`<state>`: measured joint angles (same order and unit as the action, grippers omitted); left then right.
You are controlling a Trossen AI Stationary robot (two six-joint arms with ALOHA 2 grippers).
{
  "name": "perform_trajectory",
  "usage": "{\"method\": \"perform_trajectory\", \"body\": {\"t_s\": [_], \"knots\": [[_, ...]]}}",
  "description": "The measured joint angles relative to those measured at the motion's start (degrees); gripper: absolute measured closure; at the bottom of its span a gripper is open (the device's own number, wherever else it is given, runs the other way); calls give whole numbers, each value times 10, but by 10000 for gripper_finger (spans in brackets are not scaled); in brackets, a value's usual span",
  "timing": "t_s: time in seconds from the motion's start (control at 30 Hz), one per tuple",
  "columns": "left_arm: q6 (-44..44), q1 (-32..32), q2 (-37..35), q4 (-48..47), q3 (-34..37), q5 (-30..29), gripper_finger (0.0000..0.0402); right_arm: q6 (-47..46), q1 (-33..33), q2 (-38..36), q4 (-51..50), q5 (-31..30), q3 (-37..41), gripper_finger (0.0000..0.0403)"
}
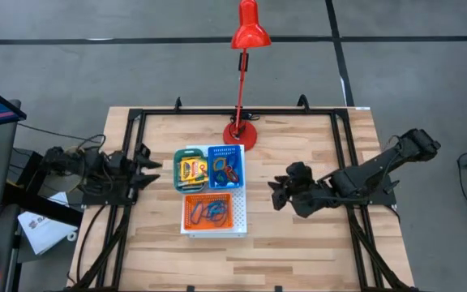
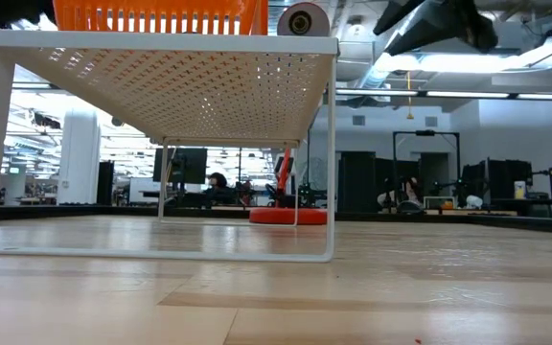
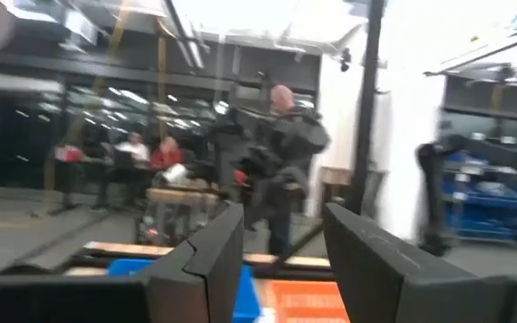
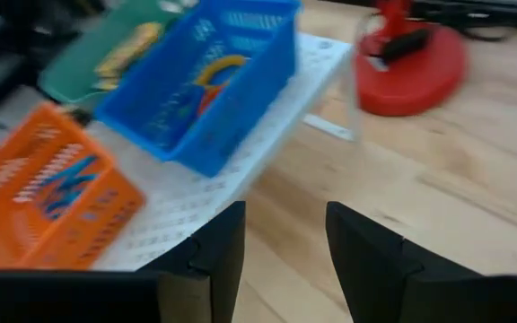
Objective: Pick & Place Office Desk Supplies
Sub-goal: Adjust the bins on the shelf
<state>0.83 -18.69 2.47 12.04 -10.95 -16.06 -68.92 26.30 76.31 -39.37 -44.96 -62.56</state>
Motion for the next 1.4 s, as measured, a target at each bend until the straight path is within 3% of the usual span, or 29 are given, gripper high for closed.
{"method": "perform_trajectory", "body": {"t_s": [0.1, 0.27, 0.53, 0.73, 1.1, 1.4], "knots": [[2, 9, 7, 28, 31, -2, 253, 39, 9, -21, 88, -2, 47, 250], [42, 15, 18, -33, 67, 45, 253, 96, 32, -34, 152, -24, 65, 250], [39, 49, -12, -41, 106, 44, 253, 108, 69, -37, 160, -90, 65, 250], [36, 103, -24, -70, 105, 100, 253, 106, 106, -36, 161, -136, 65, 250], [36, 202, -25, -105, 105, 175, 253, 104, 119, 4, 160, -137, 66, 250], [25, 214, -8, -108, 105, 141, 253, 107, 120, 13, 171, -138, 66, 250]]}}
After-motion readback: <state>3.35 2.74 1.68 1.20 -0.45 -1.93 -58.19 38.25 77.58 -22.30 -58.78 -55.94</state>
